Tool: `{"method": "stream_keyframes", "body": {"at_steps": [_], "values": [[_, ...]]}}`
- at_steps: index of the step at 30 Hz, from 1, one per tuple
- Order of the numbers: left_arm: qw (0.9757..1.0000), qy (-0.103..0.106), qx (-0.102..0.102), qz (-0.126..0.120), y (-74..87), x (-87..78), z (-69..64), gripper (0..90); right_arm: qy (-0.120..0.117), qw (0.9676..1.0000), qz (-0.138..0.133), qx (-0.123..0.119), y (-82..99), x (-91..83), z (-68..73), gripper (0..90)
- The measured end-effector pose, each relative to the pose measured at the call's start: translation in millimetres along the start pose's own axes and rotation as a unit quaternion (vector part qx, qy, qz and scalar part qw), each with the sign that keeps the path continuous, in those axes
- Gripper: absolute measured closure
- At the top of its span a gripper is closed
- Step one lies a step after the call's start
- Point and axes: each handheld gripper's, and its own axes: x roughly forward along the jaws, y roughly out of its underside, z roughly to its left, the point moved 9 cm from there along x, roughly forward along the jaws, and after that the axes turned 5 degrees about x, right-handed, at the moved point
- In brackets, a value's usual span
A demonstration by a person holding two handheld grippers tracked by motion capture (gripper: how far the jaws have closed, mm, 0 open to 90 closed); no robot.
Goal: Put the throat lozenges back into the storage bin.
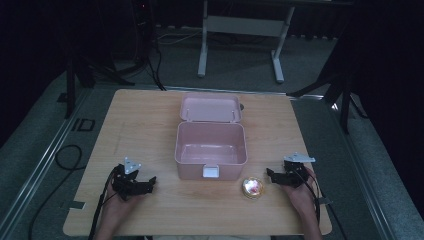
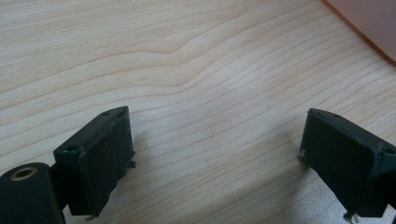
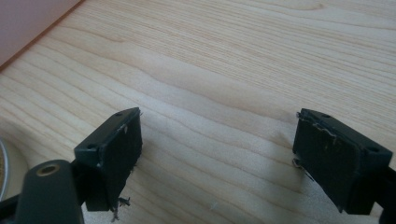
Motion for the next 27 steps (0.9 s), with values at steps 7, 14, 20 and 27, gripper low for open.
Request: {"method": "stream_keyframes", "body": {"at_steps": [7,14,20,27], "values": [[1.0,0.0,0.0,0.0,0.0,0.0,0.0,9.8,-0.003,1.0,0.001,-0.004,0.3,-0.4,-0.4,15.3],[1.0,0.0,0.0,0.0,0.0,0.0,0.0,9.8,-0.006,0.9999,0.006,-0.006,0.5,-1.0,-0.3,15.3],[1.0,0.0,0.0,0.0,0.0,0.0,0.0,9.8,-0.002,0.9997,0.018,-0.018,0.9,-6.7,1.6,16.9],[1.0,0.0,0.0,0.0,0.0,0.0,0.0,9.8,0.001,0.9996,0.014,-0.024,-2.2,-17.6,-0.4,16.9]]}}
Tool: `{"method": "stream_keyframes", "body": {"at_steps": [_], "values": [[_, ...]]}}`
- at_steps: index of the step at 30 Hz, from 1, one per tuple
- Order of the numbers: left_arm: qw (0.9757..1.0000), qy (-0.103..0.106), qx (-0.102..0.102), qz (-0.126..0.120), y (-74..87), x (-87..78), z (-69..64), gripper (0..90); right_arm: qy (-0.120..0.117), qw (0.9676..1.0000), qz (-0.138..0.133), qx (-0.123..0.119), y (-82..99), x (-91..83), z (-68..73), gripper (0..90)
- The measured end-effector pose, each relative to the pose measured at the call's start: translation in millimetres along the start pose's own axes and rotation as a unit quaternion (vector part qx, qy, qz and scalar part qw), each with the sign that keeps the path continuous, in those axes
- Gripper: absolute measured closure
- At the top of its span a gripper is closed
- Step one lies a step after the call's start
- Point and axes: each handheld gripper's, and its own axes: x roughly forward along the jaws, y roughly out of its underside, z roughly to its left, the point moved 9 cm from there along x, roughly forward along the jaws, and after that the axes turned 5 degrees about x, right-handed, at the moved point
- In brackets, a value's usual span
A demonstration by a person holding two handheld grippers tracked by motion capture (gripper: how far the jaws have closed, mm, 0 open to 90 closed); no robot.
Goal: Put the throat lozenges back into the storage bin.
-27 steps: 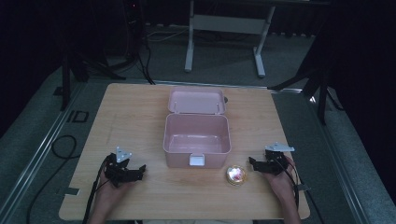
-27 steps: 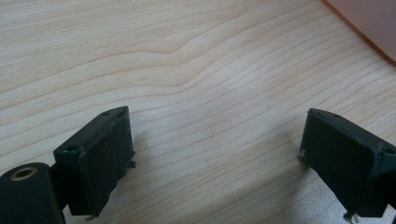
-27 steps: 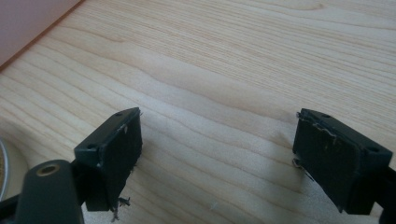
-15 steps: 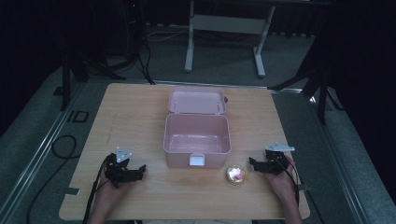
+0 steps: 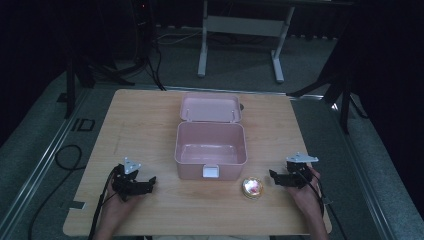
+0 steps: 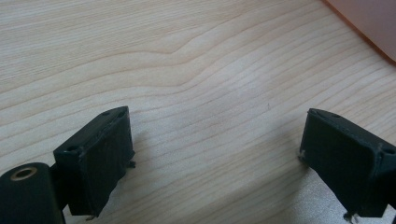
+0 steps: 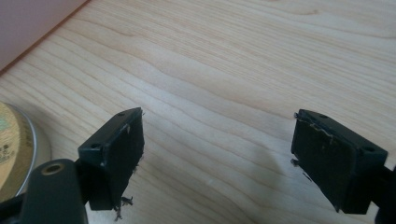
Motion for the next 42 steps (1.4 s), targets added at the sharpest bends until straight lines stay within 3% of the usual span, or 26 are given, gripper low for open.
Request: {"method": "stream_keyframes", "body": {"at_steps": [6,9,24,32,42], "values": [[1.0,0.0,0.0,0.0,0.0,0.0,0.0,9.8,0.0,0.9999,0.001,-0.01,-5.0,-11.0,1.1,16.8],[1.0,0.0,0.0,0.0,0.0,0.0,0.0,9.8,0.001,0.9996,0.007,-0.027,-8.5,-17.6,4.7,16.8],[1.0,0.0,0.0,0.0,0.0,0.0,0.0,9.8,-0.014,0.9979,0.024,-0.058,-14.4,-29.9,14.2,13.2],[1.0,0.0,0.0,0.0,0.0,0.0,0.0,9.8,-0.024,0.9956,0.037,-0.083,-17.4,-37.1,20.8,12.8],[1.0,0.0,0.0,0.0,0.0,0.0,0.0,9.8,-0.042,0.9905,0.061,-0.116,-22.3,-38.7,32.2,12.8]]}}
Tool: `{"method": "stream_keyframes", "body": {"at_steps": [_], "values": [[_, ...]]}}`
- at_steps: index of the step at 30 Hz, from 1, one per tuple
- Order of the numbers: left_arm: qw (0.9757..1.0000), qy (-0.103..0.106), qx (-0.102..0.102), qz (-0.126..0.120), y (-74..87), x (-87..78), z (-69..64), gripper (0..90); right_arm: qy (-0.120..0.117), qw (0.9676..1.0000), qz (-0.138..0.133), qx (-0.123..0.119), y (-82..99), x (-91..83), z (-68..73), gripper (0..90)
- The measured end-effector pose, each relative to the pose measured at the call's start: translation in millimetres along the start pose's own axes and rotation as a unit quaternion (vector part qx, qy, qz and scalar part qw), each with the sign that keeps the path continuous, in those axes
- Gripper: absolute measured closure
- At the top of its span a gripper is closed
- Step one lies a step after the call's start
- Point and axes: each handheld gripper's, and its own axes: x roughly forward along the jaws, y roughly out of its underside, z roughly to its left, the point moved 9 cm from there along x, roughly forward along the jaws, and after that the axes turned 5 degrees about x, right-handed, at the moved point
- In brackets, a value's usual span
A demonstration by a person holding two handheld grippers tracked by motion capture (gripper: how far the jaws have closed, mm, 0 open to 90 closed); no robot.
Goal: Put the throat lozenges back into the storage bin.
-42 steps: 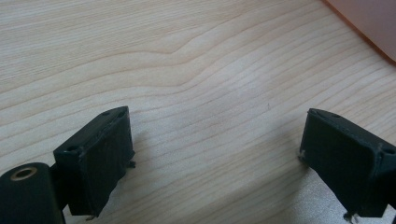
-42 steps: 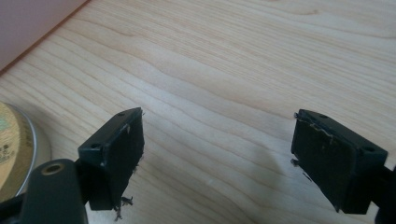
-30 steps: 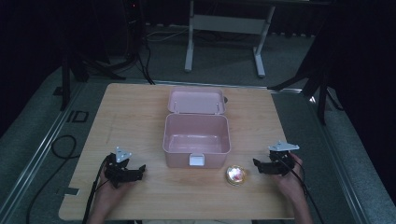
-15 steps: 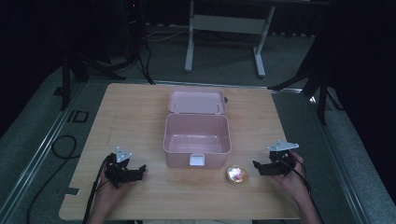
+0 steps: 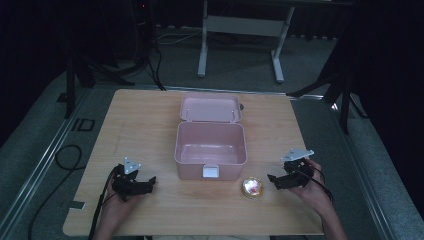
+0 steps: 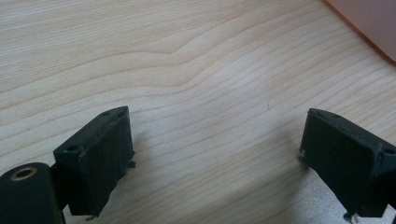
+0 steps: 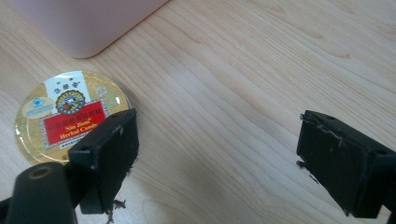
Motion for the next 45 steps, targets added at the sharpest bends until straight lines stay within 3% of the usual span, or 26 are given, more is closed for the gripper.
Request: {"method": "stream_keyframes", "body": {"at_steps": [13,25,30,45], "values": [[1.0,0.0,0.0,0.0,0.0,0.0,0.0,9.8,-0.021,0.9988,0.031,-0.033,-2.4,3.0,11.7,12.3],[1.0,0.0,0.0,0.0,0.0,0.0,0.0,9.8,-0.036,0.9975,0.039,-0.045,-0.2,8.8,22.8,12.3],[1.0,0.0,0.0,0.0,0.0,0.0,0.0,9.8,-0.051,0.9969,0.039,-0.046,0.8,11.5,32.1,12.3],[1.0,0.0,0.0,0.0,0.0,0.0,0.0,9.8,-0.091,0.9909,0.055,-0.082,2.9,23.2,64.5,12.3]]}}
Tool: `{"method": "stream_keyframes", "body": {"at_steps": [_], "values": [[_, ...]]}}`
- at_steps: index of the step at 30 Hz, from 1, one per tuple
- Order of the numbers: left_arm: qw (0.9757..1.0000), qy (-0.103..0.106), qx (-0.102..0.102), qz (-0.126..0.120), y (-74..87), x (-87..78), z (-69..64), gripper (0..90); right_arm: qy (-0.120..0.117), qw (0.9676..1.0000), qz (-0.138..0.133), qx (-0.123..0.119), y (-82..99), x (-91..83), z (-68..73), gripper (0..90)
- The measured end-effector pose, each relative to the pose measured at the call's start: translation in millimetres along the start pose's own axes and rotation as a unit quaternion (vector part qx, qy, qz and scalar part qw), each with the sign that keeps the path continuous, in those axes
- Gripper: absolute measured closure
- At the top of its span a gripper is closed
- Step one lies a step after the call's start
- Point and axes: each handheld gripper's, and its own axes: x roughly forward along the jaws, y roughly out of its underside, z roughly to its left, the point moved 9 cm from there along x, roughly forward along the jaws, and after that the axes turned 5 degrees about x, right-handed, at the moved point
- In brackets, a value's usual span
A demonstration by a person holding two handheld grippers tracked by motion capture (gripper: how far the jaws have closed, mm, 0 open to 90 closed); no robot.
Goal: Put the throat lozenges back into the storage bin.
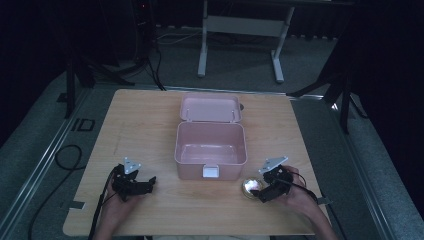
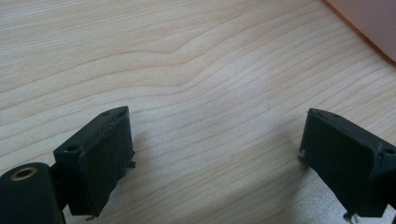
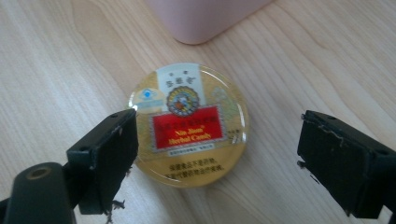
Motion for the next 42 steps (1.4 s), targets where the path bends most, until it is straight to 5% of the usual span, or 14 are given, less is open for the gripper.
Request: {"method": "stream_keyframes", "body": {"at_steps": [18,42], "values": [[1.0,0.0,0.0,0.0,0.0,0.0,0.0,9.8,-0.023,0.9991,0.024,-0.026,-4.6,15.3,15.4,12.0],[1.0,0.0,0.0,0.0,0.0,0.0,0.0,9.8,-0.017,0.9964,0.059,-0.059,2.0,19.2,15.9,19.4]]}}
